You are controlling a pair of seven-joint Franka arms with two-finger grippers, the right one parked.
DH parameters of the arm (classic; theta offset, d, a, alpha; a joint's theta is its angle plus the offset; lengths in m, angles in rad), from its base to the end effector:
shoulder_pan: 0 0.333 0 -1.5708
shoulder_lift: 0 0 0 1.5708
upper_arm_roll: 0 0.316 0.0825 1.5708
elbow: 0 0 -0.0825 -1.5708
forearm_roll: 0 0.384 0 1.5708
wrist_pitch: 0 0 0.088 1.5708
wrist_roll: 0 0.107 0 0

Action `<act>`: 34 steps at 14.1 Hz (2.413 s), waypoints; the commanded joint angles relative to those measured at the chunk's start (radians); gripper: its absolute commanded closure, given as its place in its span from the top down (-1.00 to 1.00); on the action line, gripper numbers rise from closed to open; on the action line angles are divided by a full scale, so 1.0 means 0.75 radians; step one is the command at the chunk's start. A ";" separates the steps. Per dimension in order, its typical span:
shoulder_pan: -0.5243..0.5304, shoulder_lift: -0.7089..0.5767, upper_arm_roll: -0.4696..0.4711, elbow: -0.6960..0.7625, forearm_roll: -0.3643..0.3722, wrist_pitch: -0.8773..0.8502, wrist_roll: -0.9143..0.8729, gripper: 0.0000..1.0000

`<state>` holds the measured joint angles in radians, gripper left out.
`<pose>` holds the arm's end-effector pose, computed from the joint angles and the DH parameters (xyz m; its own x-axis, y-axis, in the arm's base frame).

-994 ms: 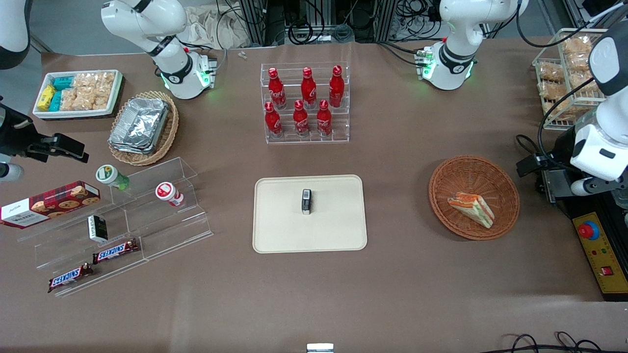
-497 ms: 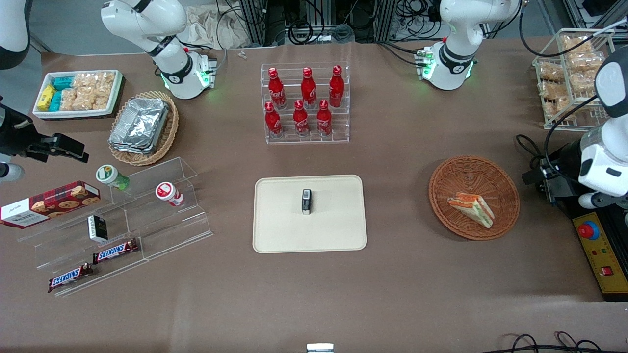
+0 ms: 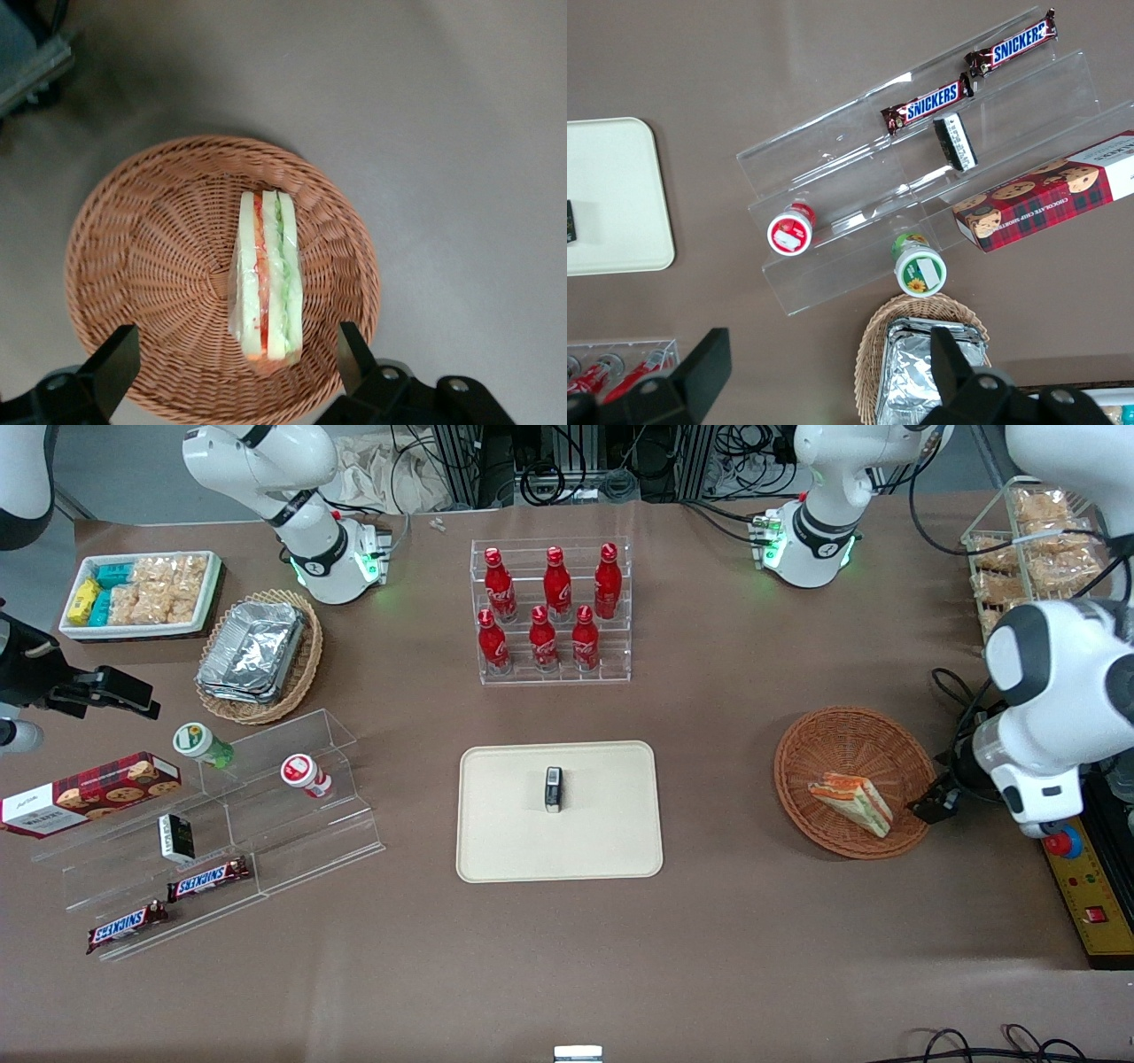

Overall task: Place sandwich from basket to tray
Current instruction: 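Move the left gripper over the wicker basket above the wrapped sandwich, then lower the open left gripper around the upright sandwich and close it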

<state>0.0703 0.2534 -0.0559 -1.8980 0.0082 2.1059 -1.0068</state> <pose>0.6084 0.0107 0.3659 0.5241 0.8511 -0.0301 0.8505 -0.5249 -0.0343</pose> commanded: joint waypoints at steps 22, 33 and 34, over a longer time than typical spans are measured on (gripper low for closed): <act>-0.102 0.116 -0.015 -0.200 -0.007 0.356 -0.376 0.98; -0.081 0.118 -0.007 -0.280 0.022 0.438 -0.319 0.98; -0.081 0.122 -0.005 -0.280 0.022 0.438 -0.312 0.98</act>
<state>0.0073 0.3512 -0.0623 -2.0767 0.0047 2.3716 -1.2258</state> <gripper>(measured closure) 0.004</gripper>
